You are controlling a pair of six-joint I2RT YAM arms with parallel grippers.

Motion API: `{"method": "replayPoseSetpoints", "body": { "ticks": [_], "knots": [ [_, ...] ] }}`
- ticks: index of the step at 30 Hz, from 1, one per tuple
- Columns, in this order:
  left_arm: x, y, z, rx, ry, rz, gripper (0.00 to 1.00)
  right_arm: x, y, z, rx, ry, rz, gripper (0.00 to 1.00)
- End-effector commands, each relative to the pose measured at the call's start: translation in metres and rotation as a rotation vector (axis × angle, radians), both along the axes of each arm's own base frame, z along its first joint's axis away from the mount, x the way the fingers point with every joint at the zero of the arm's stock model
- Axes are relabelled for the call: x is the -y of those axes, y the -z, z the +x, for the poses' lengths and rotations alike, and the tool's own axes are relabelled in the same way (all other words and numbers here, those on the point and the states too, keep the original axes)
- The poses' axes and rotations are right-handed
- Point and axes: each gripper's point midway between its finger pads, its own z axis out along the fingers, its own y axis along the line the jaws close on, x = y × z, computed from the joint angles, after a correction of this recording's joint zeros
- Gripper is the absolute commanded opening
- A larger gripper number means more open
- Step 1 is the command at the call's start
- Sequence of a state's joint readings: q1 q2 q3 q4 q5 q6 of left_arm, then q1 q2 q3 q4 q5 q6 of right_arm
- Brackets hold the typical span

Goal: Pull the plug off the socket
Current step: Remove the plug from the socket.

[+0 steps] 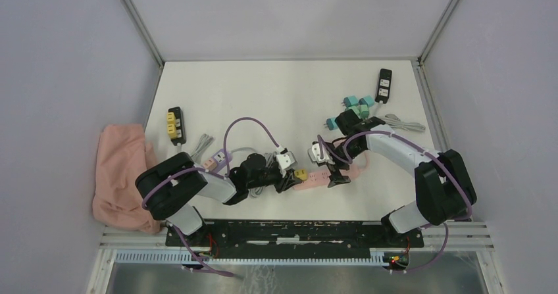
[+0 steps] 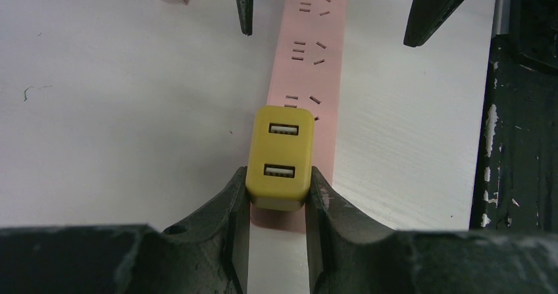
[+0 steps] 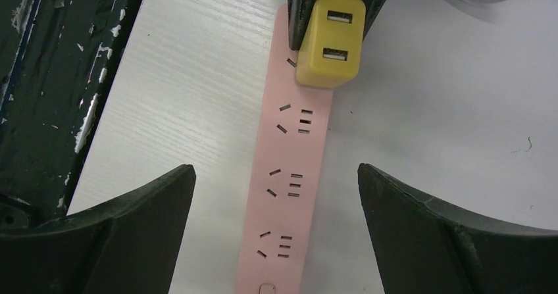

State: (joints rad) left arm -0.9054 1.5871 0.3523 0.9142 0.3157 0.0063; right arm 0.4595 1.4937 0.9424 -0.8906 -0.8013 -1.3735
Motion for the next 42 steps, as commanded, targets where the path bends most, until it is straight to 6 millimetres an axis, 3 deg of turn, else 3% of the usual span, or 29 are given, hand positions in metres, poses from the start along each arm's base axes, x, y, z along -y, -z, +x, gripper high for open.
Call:
{"method": "replayPoseSetpoints", "body": {
  "ticks": [1,13,20,25,30,34,37,42],
  "knots": [
    [0.001,-0.021,0.012,0.035,-0.052,-0.064,0.03,-0.004,0.004,0.001,0.01,-0.008,-0.018,1.0],
    [0.003,-0.025,0.011,0.041,-0.044,-0.082,0.03,-0.002,0.029,0.013,0.065,0.03,-0.155,0.99],
    [0.004,-0.034,0.012,0.048,-0.053,-0.115,0.03,-0.001,0.044,0.007,0.091,-0.018,-0.214,0.89],
    [0.002,-0.039,0.014,0.056,-0.072,-0.136,0.03,-0.004,0.049,0.008,0.114,-0.015,-0.237,0.69],
    [0.002,-0.046,0.015,0.062,-0.089,-0.18,0.03,-0.008,0.046,0.01,0.126,-0.012,-0.235,0.36],
    [0.0,-0.052,0.019,0.058,-0.128,-0.228,0.03,-0.01,0.044,0.01,0.135,-0.013,-0.233,0.16],
    [-0.002,-0.063,0.023,0.056,-0.172,-0.296,0.03,-0.007,0.047,0.01,0.143,-0.017,-0.266,0.07],
    [0.001,-0.084,0.026,0.044,-0.186,-0.372,0.03,-0.005,0.051,0.01,0.144,-0.026,-0.302,0.03]
  ]
}}
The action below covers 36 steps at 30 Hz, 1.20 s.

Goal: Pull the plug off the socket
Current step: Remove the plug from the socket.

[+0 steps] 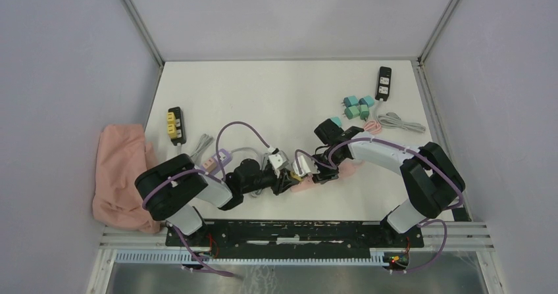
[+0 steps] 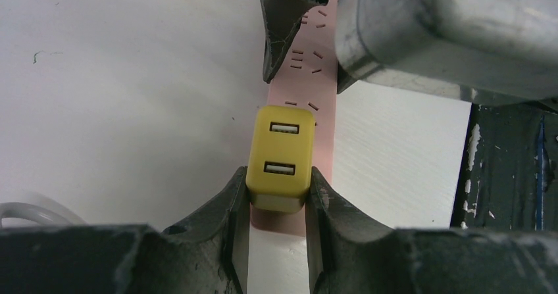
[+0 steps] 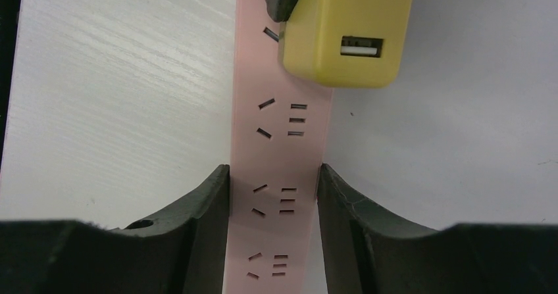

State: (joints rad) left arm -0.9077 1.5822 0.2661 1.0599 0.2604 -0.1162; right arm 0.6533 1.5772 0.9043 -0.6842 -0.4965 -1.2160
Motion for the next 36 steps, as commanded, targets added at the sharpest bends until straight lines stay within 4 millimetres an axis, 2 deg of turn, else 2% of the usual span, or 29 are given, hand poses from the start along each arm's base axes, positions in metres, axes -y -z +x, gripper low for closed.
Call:
{"method": "replayPoseSetpoints", "body": {
  "ticks": [1,3,8,12,16,20,22,23,26,30,32,36],
  "knots": [
    [0.011,-0.085,0.03,0.114,-0.12,-0.3,0.03,0.007,0.004,0.001,0.007,-0.008,-0.063,0.03],
    [0.01,-0.089,0.033,0.121,-0.137,-0.307,0.03,0.006,0.002,0.002,0.011,-0.006,-0.064,0.02],
    [0.008,-0.056,0.037,0.233,-0.104,-0.054,0.03,0.007,0.0,0.002,0.007,-0.005,-0.069,0.0],
    [0.002,-0.055,0.035,0.309,-0.07,0.005,0.03,0.007,0.001,0.002,0.005,-0.004,-0.07,0.0],
    [0.011,-0.065,0.031,0.215,-0.038,-0.086,0.03,0.007,0.001,0.003,0.009,-0.003,-0.074,0.0],
    [0.007,-0.076,0.038,0.015,-0.065,-0.299,0.03,0.007,-0.001,0.003,0.015,-0.001,-0.072,0.0],
    [0.007,-0.079,0.04,-0.016,-0.073,-0.346,0.03,0.007,0.0,0.003,0.012,-0.002,-0.073,0.0],
    [0.009,-0.078,0.042,-0.01,-0.074,-0.336,0.03,0.008,0.0,0.003,0.01,-0.002,-0.074,0.0],
    [0.014,-0.057,0.038,0.09,-0.069,-0.169,0.03,0.008,0.0,0.004,0.014,0.002,-0.076,0.0],
    [0.014,-0.052,0.03,0.146,-0.034,-0.11,0.04,0.008,-0.001,0.004,0.011,0.004,-0.08,0.0],
    [0.014,-0.049,0.028,0.133,-0.026,-0.105,0.1,0.009,0.0,0.005,0.007,0.005,-0.086,0.01],
    [0.016,-0.047,0.024,0.098,-0.02,-0.138,0.35,0.014,-0.002,0.002,-0.013,-0.004,-0.092,0.02]
  ]
}}
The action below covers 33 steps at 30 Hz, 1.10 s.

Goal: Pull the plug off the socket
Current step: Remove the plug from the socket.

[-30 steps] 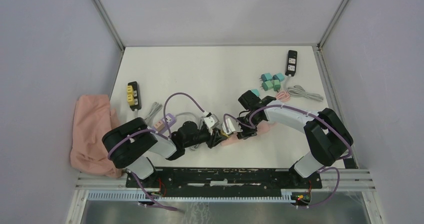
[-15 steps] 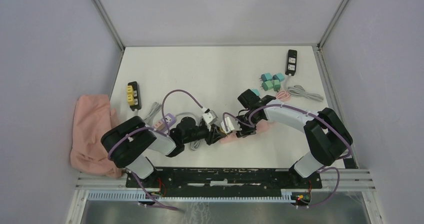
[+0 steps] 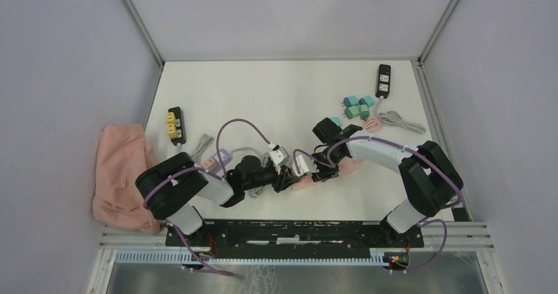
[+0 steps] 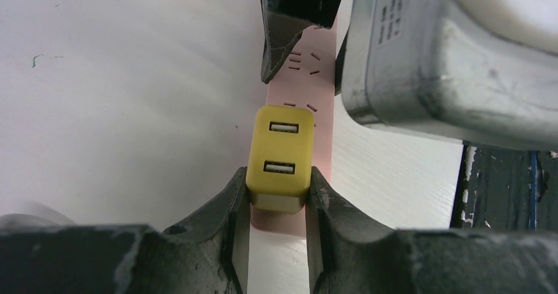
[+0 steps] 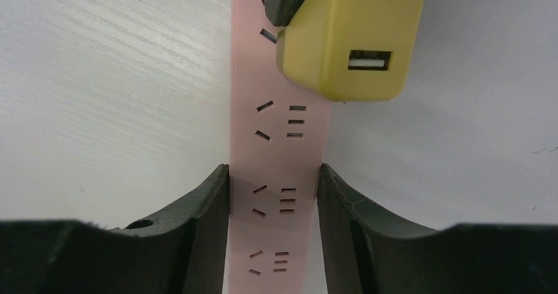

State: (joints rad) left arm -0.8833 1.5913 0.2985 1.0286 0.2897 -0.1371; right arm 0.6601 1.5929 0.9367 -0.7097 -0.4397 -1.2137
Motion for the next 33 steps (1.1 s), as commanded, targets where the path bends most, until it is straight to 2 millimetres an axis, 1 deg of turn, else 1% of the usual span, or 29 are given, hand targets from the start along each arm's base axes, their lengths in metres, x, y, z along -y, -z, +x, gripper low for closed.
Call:
{"method": "replayPoseSetpoints", "body": {
  "ticks": [1,4,6,9,10,13,16,18,20,21,24,27,29,33],
  "knots": [
    [0.012,-0.047,0.016,0.126,-0.027,-0.145,0.43,0.014,-0.002,-0.006,-0.045,-0.015,-0.04,0.02],
    [0.008,-0.053,0.015,0.135,-0.04,-0.171,0.63,0.019,-0.004,-0.008,-0.061,-0.021,-0.033,0.03],
    [0.005,-0.057,0.013,0.149,-0.042,-0.178,0.7,0.024,-0.006,-0.006,-0.066,-0.014,-0.035,0.04],
    [-0.004,-0.062,0.012,0.173,-0.06,-0.174,0.78,0.031,-0.007,-0.005,-0.066,-0.008,-0.042,0.06],
    [-0.007,-0.063,0.011,0.18,-0.063,-0.168,0.79,0.033,-0.006,-0.005,-0.066,-0.007,-0.048,0.09],
    [-0.018,-0.065,0.011,0.205,-0.096,-0.147,0.81,0.038,-0.007,-0.004,-0.062,-0.004,-0.051,0.25],
    [-0.029,-0.068,0.011,0.222,-0.128,-0.131,0.81,0.039,-0.011,-0.002,-0.063,0.012,-0.033,0.44],
    [-0.035,-0.07,0.01,0.23,-0.141,-0.129,0.82,0.038,-0.015,-0.002,-0.067,0.024,-0.01,0.58],
    [-0.04,-0.073,0.008,0.235,-0.154,-0.131,0.83,0.037,-0.02,-0.002,-0.066,0.038,0.013,0.7],
    [-0.043,-0.078,0.008,0.243,-0.162,-0.144,0.84,0.036,-0.023,-0.002,-0.069,0.047,0.03,0.74],
    [-0.051,-0.08,0.006,0.242,-0.187,-0.153,0.91,0.035,-0.031,0.0,-0.074,0.073,0.073,0.83],
    [-0.057,-0.084,0.004,0.239,-0.2,-0.159,0.95,0.033,-0.04,-0.001,-0.08,0.092,0.12,0.87],
    [-0.06,-0.085,0.002,0.24,-0.201,-0.159,0.97,0.031,-0.045,-0.002,-0.089,0.098,0.145,0.89],
    [-0.064,-0.085,-0.002,0.234,-0.202,-0.16,0.98,0.025,-0.055,-0.005,-0.107,0.099,0.192,0.89]
  ]
}}
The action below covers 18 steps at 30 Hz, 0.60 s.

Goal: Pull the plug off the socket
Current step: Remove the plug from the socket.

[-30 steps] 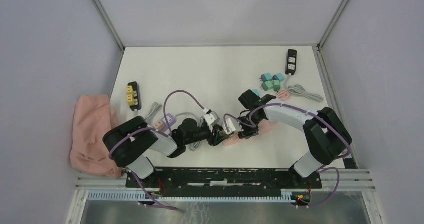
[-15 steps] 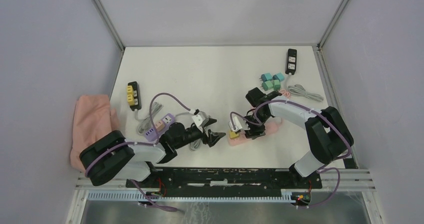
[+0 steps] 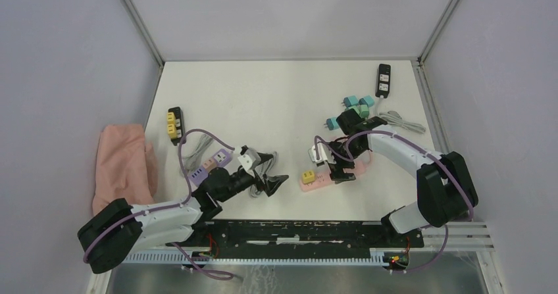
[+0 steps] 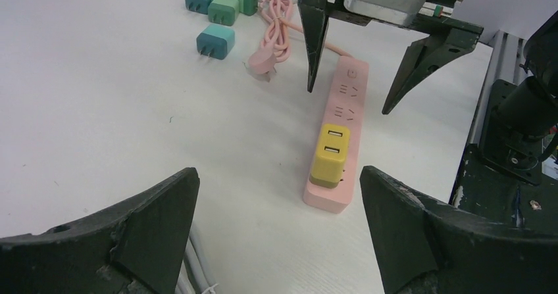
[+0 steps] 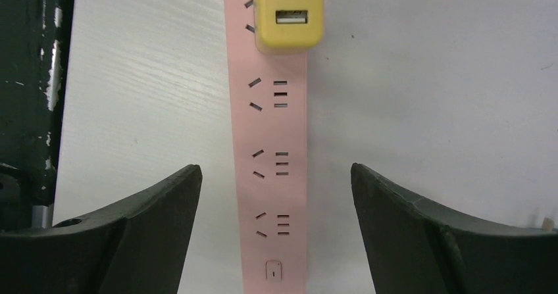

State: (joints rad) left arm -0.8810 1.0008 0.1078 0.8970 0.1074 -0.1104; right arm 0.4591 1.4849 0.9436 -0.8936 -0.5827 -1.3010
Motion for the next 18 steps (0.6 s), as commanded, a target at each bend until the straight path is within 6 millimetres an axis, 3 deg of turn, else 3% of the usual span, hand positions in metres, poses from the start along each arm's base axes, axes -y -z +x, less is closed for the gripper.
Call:
{"method": "replayPoseSetpoints", "body": {
  "ticks": [1,11,18],
  "knots": [
    [-0.009,0.001,0.001,0.017,-0.027,0.014,0.98,-0.017,-0.027,-0.004,-0.018,0.002,0.112,0.89],
    [-0.011,0.004,0.001,-0.003,-0.037,0.001,0.99,-0.051,-0.068,-0.018,-0.14,0.017,0.327,0.89],
    [-0.009,0.008,0.002,-0.018,-0.035,0.0,0.99,-0.058,-0.064,-0.014,-0.146,0.047,0.323,0.88]
  ]
}}
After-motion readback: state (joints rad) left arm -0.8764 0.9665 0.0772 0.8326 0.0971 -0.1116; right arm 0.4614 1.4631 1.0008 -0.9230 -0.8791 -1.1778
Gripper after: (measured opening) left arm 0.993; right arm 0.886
